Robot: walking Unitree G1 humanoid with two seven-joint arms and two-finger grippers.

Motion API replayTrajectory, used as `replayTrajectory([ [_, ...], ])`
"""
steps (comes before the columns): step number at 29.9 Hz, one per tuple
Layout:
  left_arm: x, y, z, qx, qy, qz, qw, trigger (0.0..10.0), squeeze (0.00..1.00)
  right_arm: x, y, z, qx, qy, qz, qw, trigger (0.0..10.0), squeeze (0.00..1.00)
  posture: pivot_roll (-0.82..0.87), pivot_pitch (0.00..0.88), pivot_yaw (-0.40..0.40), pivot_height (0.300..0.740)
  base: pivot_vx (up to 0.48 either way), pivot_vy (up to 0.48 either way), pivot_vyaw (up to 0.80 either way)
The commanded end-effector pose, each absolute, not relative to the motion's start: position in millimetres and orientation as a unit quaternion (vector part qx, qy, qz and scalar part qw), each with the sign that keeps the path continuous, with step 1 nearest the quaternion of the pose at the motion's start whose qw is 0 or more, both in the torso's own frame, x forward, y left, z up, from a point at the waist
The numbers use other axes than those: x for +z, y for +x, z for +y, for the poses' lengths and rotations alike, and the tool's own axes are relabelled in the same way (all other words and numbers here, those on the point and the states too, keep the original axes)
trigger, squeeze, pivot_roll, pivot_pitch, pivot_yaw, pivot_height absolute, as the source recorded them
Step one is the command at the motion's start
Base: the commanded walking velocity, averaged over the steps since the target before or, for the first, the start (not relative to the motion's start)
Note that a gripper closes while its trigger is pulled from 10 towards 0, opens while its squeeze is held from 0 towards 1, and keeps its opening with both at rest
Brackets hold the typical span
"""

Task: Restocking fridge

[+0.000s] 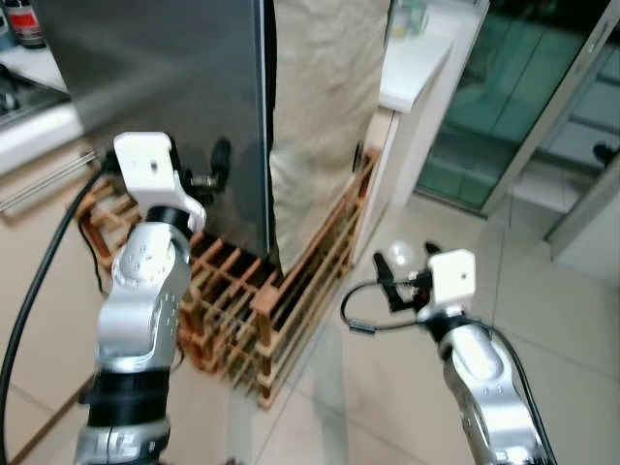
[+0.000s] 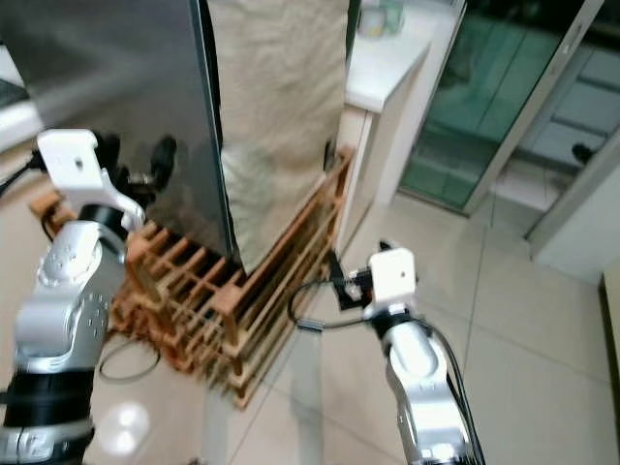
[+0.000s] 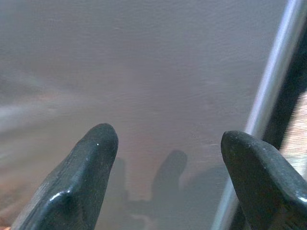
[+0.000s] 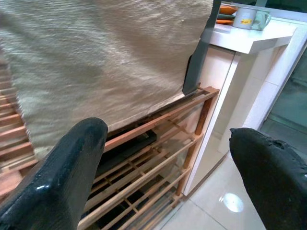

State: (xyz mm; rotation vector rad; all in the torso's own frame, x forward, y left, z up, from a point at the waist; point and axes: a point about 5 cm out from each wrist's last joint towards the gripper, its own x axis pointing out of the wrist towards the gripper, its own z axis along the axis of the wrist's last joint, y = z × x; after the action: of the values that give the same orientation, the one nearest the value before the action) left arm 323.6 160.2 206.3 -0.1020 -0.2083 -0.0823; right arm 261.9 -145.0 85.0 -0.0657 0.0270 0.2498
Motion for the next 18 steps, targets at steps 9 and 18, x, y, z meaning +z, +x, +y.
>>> replayTrajectory([
  [9,203,346,117,-0.136,-0.043,-0.050,0.989,10.0,0.00,85,267,-151,0.121,-0.040,0.011,0.992,10.0,0.00,-0.12,0.000,-0.028,0.740,0.000,0.000,0.00],
  [18,186,359,112,-0.112,-0.047,-0.008,0.993,10.0,0.00,82,265,-151,0.124,-0.043,0.018,0.991,10.0,0.00,-0.13,0.000,-0.023,0.740,0.000,0.000,0.00],
])
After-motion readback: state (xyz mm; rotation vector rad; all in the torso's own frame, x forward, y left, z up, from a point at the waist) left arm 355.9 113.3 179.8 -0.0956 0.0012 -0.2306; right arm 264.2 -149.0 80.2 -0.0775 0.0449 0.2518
